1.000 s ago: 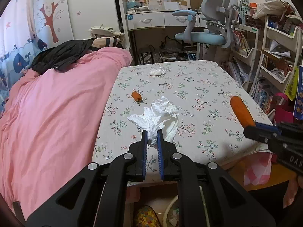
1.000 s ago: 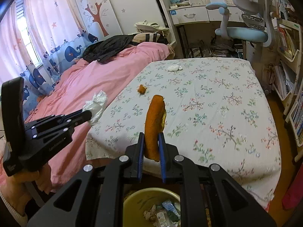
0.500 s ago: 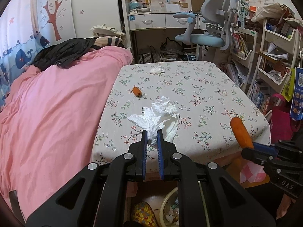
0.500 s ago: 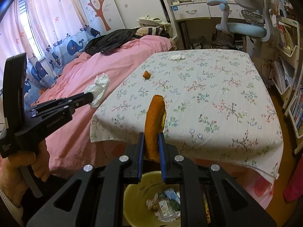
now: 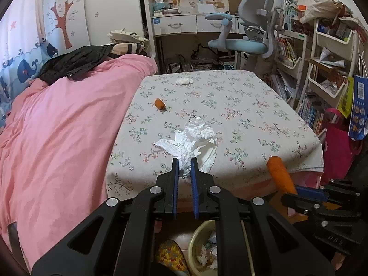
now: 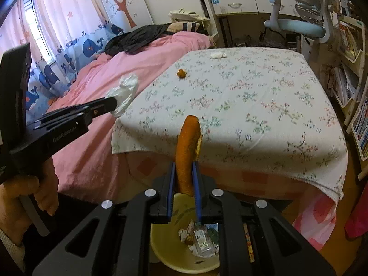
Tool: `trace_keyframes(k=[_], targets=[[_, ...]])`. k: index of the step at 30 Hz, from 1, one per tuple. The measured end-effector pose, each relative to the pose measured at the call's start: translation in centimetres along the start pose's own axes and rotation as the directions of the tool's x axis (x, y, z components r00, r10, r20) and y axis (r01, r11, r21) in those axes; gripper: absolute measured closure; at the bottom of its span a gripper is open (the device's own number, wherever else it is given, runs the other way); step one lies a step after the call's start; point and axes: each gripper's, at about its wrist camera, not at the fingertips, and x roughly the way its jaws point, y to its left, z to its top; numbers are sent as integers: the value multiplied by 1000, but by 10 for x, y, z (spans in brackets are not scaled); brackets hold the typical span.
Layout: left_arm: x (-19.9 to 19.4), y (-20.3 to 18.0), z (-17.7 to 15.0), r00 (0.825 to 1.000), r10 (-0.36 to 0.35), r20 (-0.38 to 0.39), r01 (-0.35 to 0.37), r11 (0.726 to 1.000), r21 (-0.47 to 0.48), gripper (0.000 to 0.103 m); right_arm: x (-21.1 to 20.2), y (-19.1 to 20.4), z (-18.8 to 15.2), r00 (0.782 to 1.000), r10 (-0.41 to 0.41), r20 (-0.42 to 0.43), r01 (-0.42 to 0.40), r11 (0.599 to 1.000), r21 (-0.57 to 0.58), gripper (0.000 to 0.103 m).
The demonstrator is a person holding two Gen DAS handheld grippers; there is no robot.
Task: Collect trash
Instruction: 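Carry the white tissue and orange stick to the yellow bin, then open the left gripper over the bin while the right gripper opens too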
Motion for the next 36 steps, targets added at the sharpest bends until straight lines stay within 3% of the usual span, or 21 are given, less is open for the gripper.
trace_keyframes(k=[14, 25, 36], targets=[[-6, -11, -23, 1000, -12, -19, 12, 1000, 2, 94, 8, 5, -32, 994, 4, -111, -4, 1000, 4, 87], [-7, -22, -37, 999, -24, -44, 25, 999, 31, 94, 21, -3, -52, 973, 3, -232, 8, 999, 46, 86], [-7, -42, -61, 991, -76, -113, 85, 993, 82, 94, 4, -23, -48, 982, -49, -184, 70, 991, 112, 70]])
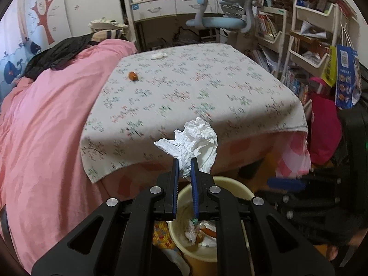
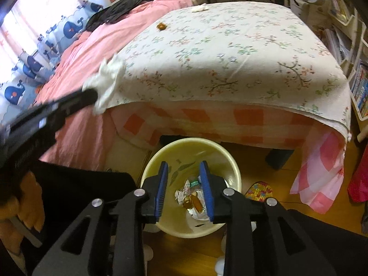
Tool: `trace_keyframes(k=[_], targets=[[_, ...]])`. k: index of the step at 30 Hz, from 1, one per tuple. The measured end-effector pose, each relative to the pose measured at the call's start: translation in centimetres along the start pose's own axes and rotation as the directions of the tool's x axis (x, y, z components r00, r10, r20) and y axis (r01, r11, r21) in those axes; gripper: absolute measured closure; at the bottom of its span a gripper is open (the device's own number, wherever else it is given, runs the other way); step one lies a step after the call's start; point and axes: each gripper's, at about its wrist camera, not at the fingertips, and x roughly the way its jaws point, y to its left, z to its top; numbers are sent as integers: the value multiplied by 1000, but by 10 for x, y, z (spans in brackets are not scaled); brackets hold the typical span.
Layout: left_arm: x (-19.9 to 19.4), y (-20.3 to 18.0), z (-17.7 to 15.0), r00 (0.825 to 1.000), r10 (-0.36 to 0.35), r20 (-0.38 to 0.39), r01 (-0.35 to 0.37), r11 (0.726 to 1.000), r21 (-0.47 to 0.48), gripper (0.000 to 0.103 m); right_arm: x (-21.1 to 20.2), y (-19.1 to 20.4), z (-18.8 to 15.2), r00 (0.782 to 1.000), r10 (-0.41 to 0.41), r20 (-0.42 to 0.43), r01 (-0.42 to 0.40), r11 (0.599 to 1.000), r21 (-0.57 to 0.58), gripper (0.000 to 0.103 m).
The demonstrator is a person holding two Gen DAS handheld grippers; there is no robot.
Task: Collect trash
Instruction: 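Open the left gripper over the bin while the right gripper opens too, then move both grippers back to the table toward the orange piece and tissue ball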
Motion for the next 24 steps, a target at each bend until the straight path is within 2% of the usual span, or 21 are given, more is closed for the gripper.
trace_keyframes(k=[3, 5, 6, 7, 24], targets=[[1, -7, -6, 999, -23, -24, 23, 1000, 20, 88, -6, -5, 1, 999, -17, 34, 16, 1000, 26, 60], [2, -11, -8, 999, -27, -40, 29, 999, 35, 73, -11, -8, 1, 998, -26, 53, 24, 999, 41, 56], [2, -13, -10, 999, -23, -42, 25, 999, 41, 60, -10, -8, 2, 998, -29, 58, 26, 999, 45, 54], [1, -15, -11, 999, -15, -39, 16, 999, 46, 52, -12, -9, 2, 997, -32, 64, 29, 998, 49, 53], [-6, 0, -7, 997, 71, 1, -71, 997, -9, 27, -17, -9, 1, 994, -52, 98, 47, 997, 53, 43]])
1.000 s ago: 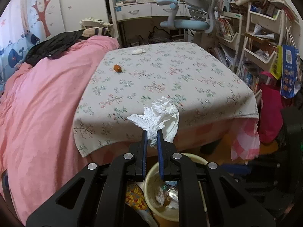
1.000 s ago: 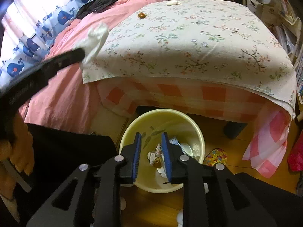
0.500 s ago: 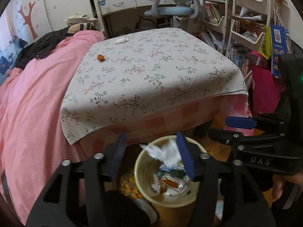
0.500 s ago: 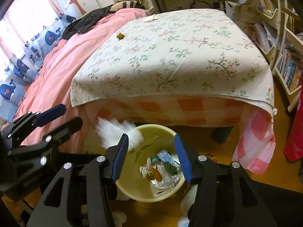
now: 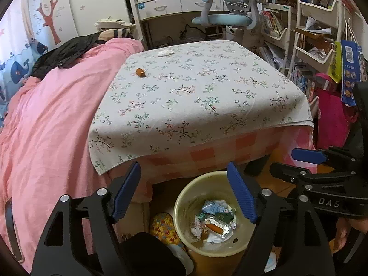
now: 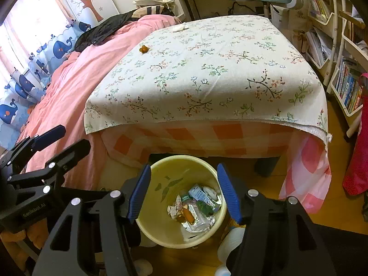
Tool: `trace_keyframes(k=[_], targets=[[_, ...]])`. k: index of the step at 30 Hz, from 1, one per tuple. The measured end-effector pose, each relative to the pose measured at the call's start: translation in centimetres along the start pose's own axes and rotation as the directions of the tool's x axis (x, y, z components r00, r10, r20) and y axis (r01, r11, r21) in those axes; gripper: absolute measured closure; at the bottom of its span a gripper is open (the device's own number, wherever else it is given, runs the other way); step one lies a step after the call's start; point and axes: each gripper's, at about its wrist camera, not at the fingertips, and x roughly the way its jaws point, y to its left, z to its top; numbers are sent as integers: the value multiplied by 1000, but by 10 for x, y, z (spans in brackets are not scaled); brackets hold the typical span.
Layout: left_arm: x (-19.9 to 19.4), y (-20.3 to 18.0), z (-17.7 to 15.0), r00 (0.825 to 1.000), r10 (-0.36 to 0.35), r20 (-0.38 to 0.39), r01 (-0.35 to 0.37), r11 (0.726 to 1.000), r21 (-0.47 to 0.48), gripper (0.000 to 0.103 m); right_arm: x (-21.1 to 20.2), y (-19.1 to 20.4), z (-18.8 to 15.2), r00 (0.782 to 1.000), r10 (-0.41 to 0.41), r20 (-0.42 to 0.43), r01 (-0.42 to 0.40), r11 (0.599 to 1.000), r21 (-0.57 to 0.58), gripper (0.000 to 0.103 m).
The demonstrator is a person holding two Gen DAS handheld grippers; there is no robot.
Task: Collect trash
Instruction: 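Move both grippers back to the table toward the orange piece and tissue ball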
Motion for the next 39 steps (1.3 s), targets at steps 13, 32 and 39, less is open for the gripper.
trace_keyframes(k=[13, 32, 39], targets=[[-4, 52, 49, 990, 99, 101, -79, 980, -181, 17, -13, 16, 54, 992, -33, 119, 45, 994, -101, 30], [104, 123, 151, 993, 101, 59, -72, 927, -368, 17, 57, 21, 180, 988, -32, 153, 55, 987, -148, 30], [162, 139, 183, 997, 72, 26, -54, 905, -423, 17, 100, 29, 239, 988, -33, 151, 63, 978, -201, 30]])
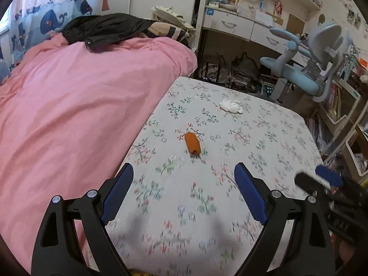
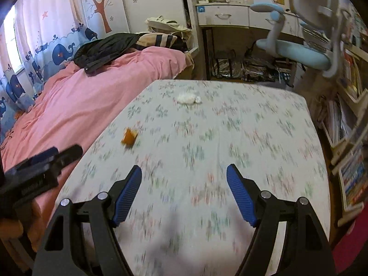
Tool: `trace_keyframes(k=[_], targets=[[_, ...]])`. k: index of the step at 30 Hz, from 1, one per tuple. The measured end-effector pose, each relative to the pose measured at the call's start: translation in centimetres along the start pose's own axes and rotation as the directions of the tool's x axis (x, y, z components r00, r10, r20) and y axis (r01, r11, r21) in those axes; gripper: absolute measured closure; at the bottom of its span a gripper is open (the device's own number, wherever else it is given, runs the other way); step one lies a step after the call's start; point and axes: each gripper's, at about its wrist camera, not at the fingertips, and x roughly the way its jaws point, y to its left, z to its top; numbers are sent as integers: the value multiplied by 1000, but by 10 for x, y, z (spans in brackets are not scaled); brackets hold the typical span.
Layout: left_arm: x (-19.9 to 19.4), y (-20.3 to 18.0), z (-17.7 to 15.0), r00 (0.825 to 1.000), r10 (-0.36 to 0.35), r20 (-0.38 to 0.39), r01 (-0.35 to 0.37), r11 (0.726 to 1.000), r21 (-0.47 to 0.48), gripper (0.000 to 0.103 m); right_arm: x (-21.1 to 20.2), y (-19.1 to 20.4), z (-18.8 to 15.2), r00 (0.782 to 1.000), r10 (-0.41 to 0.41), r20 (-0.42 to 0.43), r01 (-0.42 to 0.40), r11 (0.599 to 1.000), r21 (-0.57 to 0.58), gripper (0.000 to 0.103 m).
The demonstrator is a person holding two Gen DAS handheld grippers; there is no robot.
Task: Collect trash
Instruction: 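Move both grippers back to the table toward the orange piece and tissue ball, then grasp the orange piece with the left gripper while the right gripper grasps the white tissue ball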
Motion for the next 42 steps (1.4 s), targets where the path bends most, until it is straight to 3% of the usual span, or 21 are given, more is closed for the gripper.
trace_keyframes(k=[8, 17, 26, 29, 35, 36, 37, 42], targets=[[50, 3, 21, 999, -1, -42, 0, 1000, -24, 17, 65, -4, 49, 1000, 2, -25, -2, 1000, 11, 30], [93, -7, 35, 996, -15, -86, 15, 1000, 3, 18, 133, 0, 78, 997, -4, -76, 4, 1000, -1, 30], [120, -20, 42, 992, -10, -127, 17, 998, 59, 28, 183, -4, 107, 995, -36, -96, 36, 999, -1, 30], [130, -20, 44, 988, -14, -151, 23, 998, 58, 35, 195, -6, 111, 992, -44, -120, 44, 999, -3, 35], [146, -29, 39, 979, -17, -204, 41, 992, 117, 61, 205, -14, 111, 988, -40, -148, 40, 999, -4, 59], [146, -30, 39, 977, -29, -210, 56, 991, 123, 75, 204, -14, 111, 988, -35, -152, 34, 999, -8, 73], [146, -29, 39, 976, -40, -215, 67, 990, 120, 84, 202, -14, 110, 987, -31, -156, 29, 1000, -12, 77], [137, -25, 41, 976, -79, -202, 100, 990, 101, 87, 167, -19, 95, 992, 6, -124, -4, 1000, 10, 81]])
